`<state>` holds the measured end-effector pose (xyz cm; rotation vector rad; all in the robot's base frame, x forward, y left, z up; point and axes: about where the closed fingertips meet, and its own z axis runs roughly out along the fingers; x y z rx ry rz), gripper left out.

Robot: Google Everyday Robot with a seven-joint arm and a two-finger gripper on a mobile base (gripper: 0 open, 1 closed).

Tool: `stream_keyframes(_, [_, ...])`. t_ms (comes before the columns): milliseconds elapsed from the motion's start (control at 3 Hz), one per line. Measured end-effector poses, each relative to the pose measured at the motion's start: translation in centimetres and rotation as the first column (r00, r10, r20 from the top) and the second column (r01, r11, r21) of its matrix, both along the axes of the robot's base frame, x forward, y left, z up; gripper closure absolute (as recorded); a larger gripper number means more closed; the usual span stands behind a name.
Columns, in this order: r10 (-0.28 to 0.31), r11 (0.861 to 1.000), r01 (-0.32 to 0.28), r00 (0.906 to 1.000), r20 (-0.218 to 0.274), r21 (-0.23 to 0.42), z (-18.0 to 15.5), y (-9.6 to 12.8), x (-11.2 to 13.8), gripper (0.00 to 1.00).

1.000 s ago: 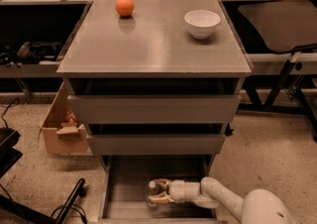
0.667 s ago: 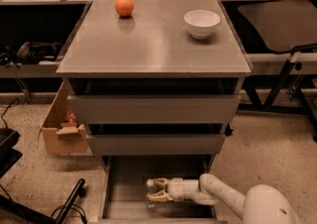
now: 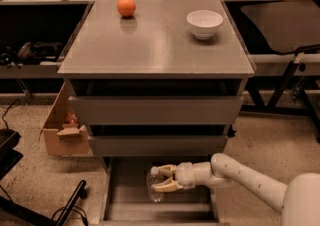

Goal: Pick water bottle from bottom drawer and place on counter

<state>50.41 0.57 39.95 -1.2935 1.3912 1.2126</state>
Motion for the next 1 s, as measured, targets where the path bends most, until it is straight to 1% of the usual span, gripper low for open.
stream_keyframes(333, [0.024, 0.999, -0.024, 0.9997, -0.006, 0.045, 10.7, -2.2, -0.1, 1.00])
stream_keyframes(667, [-0.025, 0.999, 0.025, 0.9997, 0.003, 0.047, 21.1, -5.2, 0.7, 1.00])
stream_keyframes(1000, [-0.118, 0.993, 0.118, 0.9930, 0.012, 0.005, 30.7, -7.8, 1.8, 1.00])
